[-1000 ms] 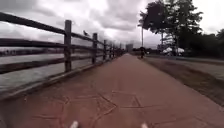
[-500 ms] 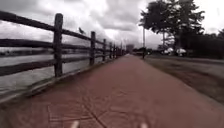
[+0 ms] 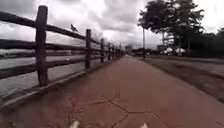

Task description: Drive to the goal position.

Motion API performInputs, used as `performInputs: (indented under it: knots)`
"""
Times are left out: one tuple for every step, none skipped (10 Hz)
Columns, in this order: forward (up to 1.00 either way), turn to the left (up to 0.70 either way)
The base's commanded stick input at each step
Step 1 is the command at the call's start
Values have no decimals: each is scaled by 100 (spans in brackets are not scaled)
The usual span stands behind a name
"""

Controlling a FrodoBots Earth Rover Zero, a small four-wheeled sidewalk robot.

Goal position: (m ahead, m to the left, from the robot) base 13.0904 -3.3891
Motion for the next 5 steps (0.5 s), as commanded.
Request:
performInputs:
  knots:
    - [100,0]
    - [100,0]
    - [100,0]
    - [100,-12]
    - [100,-27]
